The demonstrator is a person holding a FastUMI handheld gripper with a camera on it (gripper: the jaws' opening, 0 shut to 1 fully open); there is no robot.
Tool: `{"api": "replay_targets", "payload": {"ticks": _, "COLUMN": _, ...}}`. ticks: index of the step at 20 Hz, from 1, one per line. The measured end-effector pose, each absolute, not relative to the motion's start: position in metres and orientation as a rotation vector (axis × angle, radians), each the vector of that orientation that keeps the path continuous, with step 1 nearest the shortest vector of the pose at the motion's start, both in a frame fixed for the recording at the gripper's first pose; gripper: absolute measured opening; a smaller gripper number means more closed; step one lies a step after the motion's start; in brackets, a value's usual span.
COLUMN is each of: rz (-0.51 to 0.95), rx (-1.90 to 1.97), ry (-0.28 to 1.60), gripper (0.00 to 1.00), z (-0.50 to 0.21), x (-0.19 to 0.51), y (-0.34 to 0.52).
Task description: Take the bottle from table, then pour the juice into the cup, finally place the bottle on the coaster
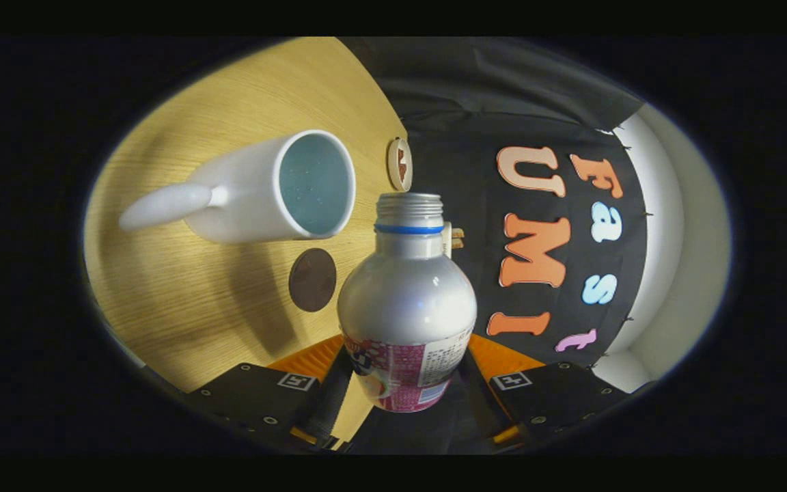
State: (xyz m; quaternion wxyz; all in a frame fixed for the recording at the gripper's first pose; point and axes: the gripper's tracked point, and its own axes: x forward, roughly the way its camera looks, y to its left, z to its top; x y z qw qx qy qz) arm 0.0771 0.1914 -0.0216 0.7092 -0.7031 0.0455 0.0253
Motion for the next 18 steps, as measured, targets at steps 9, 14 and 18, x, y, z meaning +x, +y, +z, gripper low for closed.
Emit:
{"api": "replay_targets", "payload": {"ticks": 9, "rz": 0.046, "rx": -1.688, "ry": 0.080, "gripper": 0.78, "z": -0.012, "x": 0.076, "y": 0.193}}
{"api": "replay_targets", "payload": {"ticks": 14, "rz": 0.057, "rx": -1.722, "ry": 0.078, "gripper": 0.78, "z": -0.009, "x": 0.080, "y": 0.197}}
{"api": "replay_targets", "payload": {"ticks": 18, "rz": 0.059, "rx": -1.777, "ry": 0.070, "gripper": 0.78, "z": -0.006, "x": 0.082, "y": 0.198}}
